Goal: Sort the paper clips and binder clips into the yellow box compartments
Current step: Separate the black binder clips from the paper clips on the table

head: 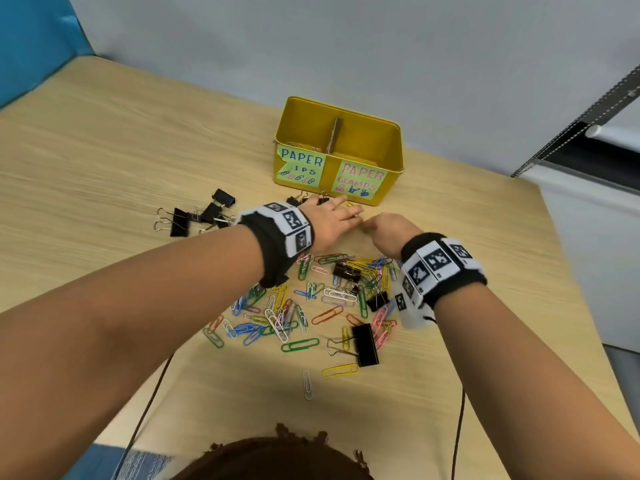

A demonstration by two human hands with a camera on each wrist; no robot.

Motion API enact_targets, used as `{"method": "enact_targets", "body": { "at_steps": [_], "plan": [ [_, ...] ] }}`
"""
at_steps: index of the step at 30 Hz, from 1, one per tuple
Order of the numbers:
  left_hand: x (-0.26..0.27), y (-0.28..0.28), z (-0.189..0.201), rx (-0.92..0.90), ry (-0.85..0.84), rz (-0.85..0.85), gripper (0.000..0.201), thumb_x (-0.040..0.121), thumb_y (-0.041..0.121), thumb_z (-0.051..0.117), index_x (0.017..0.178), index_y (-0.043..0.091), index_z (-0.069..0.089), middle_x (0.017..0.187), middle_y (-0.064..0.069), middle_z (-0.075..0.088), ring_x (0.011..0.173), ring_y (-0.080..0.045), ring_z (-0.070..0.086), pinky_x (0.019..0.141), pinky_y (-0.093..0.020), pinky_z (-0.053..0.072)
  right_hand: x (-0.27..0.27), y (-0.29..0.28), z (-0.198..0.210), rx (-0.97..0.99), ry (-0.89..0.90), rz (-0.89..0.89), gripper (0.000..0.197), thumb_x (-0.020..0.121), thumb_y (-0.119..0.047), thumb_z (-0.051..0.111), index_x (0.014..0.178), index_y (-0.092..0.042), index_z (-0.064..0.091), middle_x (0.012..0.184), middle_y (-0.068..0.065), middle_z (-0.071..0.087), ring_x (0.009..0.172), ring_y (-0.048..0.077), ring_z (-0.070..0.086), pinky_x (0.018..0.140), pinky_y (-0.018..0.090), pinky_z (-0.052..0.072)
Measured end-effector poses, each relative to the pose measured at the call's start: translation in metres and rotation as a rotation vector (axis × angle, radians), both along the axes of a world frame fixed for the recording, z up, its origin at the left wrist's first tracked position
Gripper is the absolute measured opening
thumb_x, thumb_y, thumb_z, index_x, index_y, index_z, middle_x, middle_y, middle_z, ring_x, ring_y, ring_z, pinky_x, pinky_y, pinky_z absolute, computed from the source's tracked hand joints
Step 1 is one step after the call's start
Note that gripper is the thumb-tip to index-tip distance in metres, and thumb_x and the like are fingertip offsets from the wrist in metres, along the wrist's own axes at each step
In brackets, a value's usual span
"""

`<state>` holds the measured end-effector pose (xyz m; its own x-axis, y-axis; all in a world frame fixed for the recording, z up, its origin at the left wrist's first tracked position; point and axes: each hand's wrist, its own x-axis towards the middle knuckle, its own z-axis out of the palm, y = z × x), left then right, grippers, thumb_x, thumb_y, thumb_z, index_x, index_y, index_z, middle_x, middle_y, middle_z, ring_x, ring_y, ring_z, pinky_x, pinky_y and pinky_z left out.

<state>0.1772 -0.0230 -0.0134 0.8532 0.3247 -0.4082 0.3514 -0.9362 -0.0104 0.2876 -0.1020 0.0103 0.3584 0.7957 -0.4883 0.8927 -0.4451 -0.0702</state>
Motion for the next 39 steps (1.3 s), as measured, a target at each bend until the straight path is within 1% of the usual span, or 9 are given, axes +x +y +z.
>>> {"method": "enact_targets", "body": {
  "at_steps": [12, 16, 18, 21, 25, 30, 32, 35, 39],
  "plan": [
    [-0.012, 0.014, 0.001, 0.239, 0.093, 0.056, 0.063, 0.093, 0.018, 0.037, 0.148, 0.012, 0.008, 0.159, -0.006, 0.008, 0.146, -0.027, 0.009, 0.116, -0.051, 0.013, -0.002, 0.028, -0.008, -0.008, -0.017, 0.111, 0.055, 0.093, 0.004, 0.032, 0.146, -0.011, 0.03, 0.155, 0.008, 0.028, 0.14, 0.025, 0.032, 0.116, 0.033, 0.027],
    [-0.031, 0.022, 0.005, 0.257, 0.089, 0.113, 0.066, 0.091, 0.016, 0.039, 0.148, 0.013, 0.007, 0.159, -0.007, 0.006, 0.146, -0.03, 0.004, 0.116, -0.052, 0.011, -0.013, 0.017, 0.002, -0.103, 0.099, 0.223, 0.044, 0.1, -0.014, 0.031, 0.142, -0.023, 0.039, 0.15, 0.004, 0.039, 0.137, 0.025, 0.037, 0.113, 0.034, 0.029],
    [-0.033, 0.019, 0.006, 0.248, -0.027, 0.104, 0.063, 0.091, 0.015, 0.04, 0.147, 0.013, 0.013, 0.157, -0.01, 0.013, 0.144, -0.031, 0.012, 0.115, -0.05, 0.016, -0.017, 0.007, 0.011, -0.049, 0.256, 0.2, 0.045, 0.097, -0.007, 0.035, 0.137, -0.024, 0.047, 0.147, -0.001, 0.044, 0.137, 0.02, 0.039, 0.113, 0.029, 0.027],
    [-0.027, 0.008, 0.007, 0.099, -0.198, 0.056, 0.059, 0.088, 0.013, 0.046, 0.144, 0.017, 0.026, 0.144, -0.012, 0.033, 0.132, -0.03, 0.034, 0.109, -0.043, 0.032, -0.008, -0.01, 0.023, 0.119, 0.235, 0.061, 0.038, 0.089, -0.002, 0.047, 0.121, -0.016, 0.062, 0.128, 0.004, 0.061, 0.12, 0.02, 0.053, 0.096, 0.023, 0.037],
    [-0.019, -0.016, 0.013, -0.249, -0.023, 0.015, 0.05, 0.089, 0.007, 0.042, 0.137, 0.018, 0.039, 0.125, -0.016, 0.044, 0.112, -0.033, 0.051, 0.095, -0.046, 0.046, -0.012, -0.03, 0.018, -0.058, 0.269, 0.089, 0.027, 0.076, -0.025, 0.073, 0.102, -0.019, 0.065, 0.096, 0.003, 0.062, 0.089, 0.019, 0.056, 0.079, 0.029, 0.041],
    [-0.038, -0.023, 0.006, -0.206, 0.09, 0.021, 0.038, 0.091, 0.007, 0.039, 0.128, 0.01, 0.047, 0.106, -0.014, 0.051, 0.081, -0.022, 0.049, 0.066, -0.029, 0.044, -0.022, -0.033, -0.001, 0.085, 0.23, 0.021, 0.024, 0.078, -0.027, 0.072, 0.095, -0.011, 0.066, 0.089, 0.003, 0.062, 0.08, 0.017, 0.055, 0.07, 0.028, 0.045],
    [-0.05, -0.021, 0.006, -0.223, 0.128, 0.057, 0.04, 0.091, 0.004, 0.036, 0.129, 0.009, 0.048, 0.111, -0.014, 0.054, 0.086, -0.023, 0.05, 0.075, -0.03, 0.045, -0.021, -0.027, -0.002, 0.11, 0.206, -0.023, 0.018, 0.08, -0.023, 0.071, 0.09, -0.01, 0.064, 0.089, 0.006, 0.063, 0.079, 0.019, 0.057, 0.068, 0.029, 0.05],
    [-0.061, -0.02, 0.01, -0.295, 0.132, 0.092, 0.046, 0.089, 0.004, 0.036, 0.133, 0.013, 0.048, 0.127, -0.013, 0.055, 0.108, -0.028, 0.053, 0.09, -0.033, 0.044, -0.029, -0.008, -0.004, 0.195, 0.159, -0.052, 0.018, 0.08, -0.022, 0.07, 0.092, -0.008, 0.064, 0.097, 0.008, 0.065, 0.093, 0.023, 0.062, 0.083, 0.032, 0.054],
    [-0.06, -0.025, 0.011, -0.352, 0.022, 0.163, 0.042, 0.089, 0.007, 0.04, 0.127, 0.015, 0.055, 0.128, -0.008, 0.058, 0.111, -0.024, 0.054, 0.091, -0.029, 0.043, -0.03, 0.014, -0.009, 0.312, 0.234, -0.17, 0.026, 0.079, -0.015, 0.071, 0.103, -0.009, 0.066, 0.107, 0.008, 0.068, 0.099, 0.023, 0.065, 0.09, 0.035, 0.055]
  ]
}}
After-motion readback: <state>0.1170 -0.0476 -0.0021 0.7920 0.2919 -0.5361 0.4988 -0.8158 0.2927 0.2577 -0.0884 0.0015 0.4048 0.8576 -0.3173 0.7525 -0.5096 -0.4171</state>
